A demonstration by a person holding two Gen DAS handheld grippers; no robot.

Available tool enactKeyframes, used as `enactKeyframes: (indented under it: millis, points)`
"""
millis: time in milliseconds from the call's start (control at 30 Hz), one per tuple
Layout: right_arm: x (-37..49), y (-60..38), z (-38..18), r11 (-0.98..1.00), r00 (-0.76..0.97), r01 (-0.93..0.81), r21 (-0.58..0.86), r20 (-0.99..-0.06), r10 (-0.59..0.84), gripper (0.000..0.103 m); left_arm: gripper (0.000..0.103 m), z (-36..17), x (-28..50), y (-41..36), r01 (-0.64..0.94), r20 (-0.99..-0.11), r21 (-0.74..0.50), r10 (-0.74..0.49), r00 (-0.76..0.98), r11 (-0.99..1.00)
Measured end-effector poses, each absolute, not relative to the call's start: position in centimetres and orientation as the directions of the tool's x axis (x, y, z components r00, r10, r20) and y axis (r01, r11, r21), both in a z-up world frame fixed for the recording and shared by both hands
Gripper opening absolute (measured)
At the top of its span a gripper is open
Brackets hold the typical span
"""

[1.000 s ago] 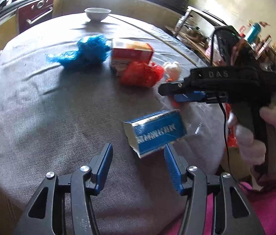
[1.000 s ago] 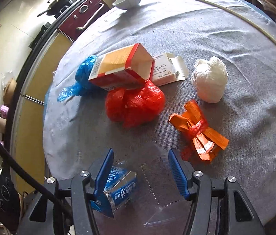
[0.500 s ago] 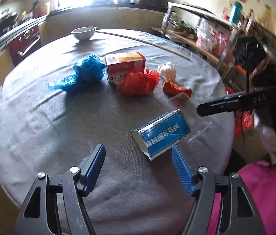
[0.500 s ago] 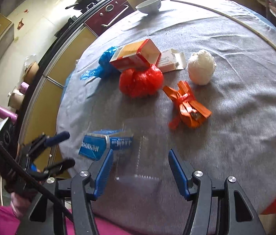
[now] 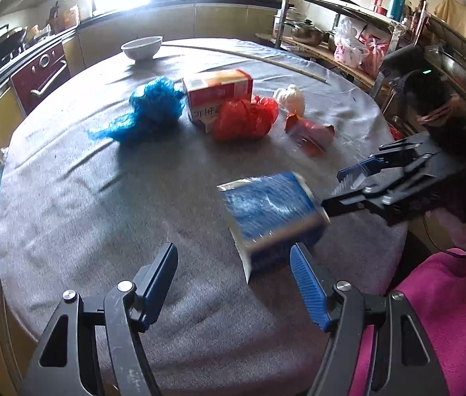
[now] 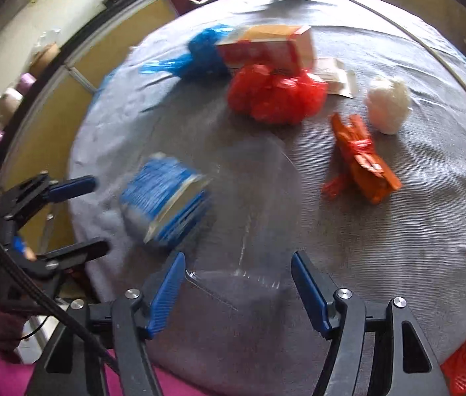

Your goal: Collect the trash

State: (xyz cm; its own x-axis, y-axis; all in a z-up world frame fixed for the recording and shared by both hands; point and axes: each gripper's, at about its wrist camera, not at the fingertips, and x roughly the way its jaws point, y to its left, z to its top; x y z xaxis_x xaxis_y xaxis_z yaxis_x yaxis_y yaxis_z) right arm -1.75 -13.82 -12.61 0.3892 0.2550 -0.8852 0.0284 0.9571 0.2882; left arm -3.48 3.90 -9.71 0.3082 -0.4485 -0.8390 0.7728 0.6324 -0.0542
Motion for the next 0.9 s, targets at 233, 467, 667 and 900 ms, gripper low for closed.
enactKeyframes:
  millis: [233,467,667,900]
  points:
    - [-2.3,-20.1,-12.7,0.906,0.455,0.234,0.352,-0.863,0.218,0.07,0.071,-9.3,-3.1,2.3,0.801,-0.828,-0.04,-0.468,0.308,0.597]
    - [-1.7,-20.2,-11.1,0.887,0.506,0.125,0.444,-0.798,0.328,0.07,0.072,-9.9,-2.4,1.4,0.797,-0.837,-0.061,-0.466,0.287,0.601]
    - [-0.5,-21.3,-12.4,0.818,0.503,0.146,0.557,-0.754,0.423,0.07,0.077,-9.8,-1.7,1.7,0.779,-0.837,-0.13,-0.489,0.245,0.614]
    - [-1.0,-22.4,-13.1,0.708,0.499,0.11,0.698,-0.655,0.568,0.07,0.084,-11.6,-0.7,2.3,0.689,-0.847,-0.229,-0.49,0.207,0.687]
